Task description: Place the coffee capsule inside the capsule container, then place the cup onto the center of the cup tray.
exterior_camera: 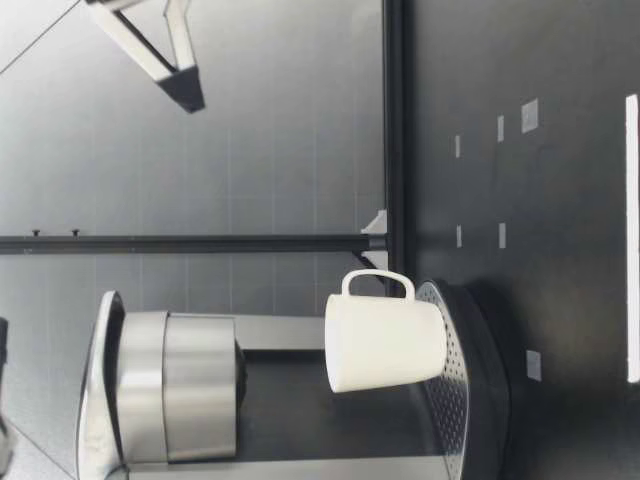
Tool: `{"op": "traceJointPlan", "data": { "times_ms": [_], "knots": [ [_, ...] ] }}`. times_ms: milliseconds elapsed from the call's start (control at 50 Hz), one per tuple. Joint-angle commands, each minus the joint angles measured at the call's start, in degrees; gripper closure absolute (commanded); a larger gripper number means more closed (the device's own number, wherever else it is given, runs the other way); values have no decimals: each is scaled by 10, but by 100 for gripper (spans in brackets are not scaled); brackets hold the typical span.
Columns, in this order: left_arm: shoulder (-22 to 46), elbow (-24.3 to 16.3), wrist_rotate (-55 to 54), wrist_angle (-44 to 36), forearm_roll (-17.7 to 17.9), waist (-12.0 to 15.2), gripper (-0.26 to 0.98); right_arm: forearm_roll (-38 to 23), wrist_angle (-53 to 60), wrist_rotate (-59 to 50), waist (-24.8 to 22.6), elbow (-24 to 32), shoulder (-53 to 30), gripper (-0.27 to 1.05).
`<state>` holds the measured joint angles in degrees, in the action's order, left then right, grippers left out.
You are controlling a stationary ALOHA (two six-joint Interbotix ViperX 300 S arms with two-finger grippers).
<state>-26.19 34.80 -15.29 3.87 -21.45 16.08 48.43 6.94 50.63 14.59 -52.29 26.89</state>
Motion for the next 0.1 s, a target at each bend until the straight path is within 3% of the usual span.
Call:
{"op": "traceJointPlan", "data": {
  "times_ms": [0, 80],
  "knots": [
    [-19, 23, -1, -62, 1, -10, 60, 2, 23, -10, -19, -3, 19, 39],
    [-23, 51, 0, -97, 1, -16, 60, 1, 44, -34, -38, -19, 30, 39]
  ]
}}
